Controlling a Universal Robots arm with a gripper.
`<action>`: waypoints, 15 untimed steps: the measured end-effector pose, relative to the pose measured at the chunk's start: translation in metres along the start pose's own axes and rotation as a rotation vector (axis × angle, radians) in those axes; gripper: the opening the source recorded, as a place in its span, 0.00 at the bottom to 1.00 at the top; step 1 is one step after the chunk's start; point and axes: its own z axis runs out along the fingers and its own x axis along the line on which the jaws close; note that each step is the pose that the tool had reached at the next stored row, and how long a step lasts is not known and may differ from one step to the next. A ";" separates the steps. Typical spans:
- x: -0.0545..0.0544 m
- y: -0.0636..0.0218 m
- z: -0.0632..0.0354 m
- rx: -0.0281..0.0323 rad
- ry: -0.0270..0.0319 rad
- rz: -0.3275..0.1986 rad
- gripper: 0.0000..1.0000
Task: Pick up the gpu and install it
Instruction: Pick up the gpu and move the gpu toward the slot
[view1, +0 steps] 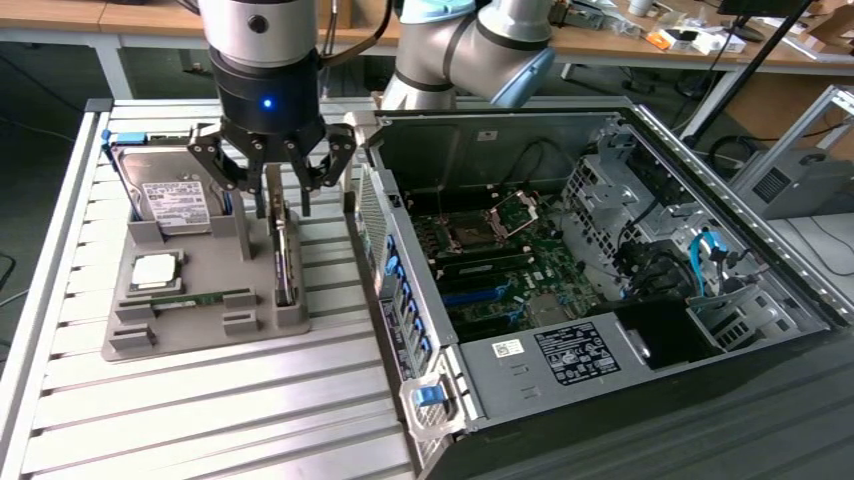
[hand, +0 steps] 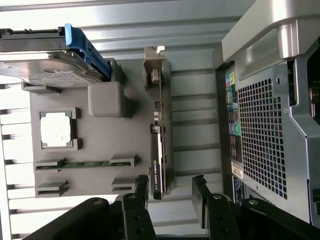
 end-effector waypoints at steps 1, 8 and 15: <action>0.000 0.0007 0.0006 0.0000 0.0000 0.000 0.48; 0.001 0.0068 0.0054 0.0004 0.0000 0.000 0.48; 0.002 0.0117 0.0106 0.0006 -0.0002 0.000 0.48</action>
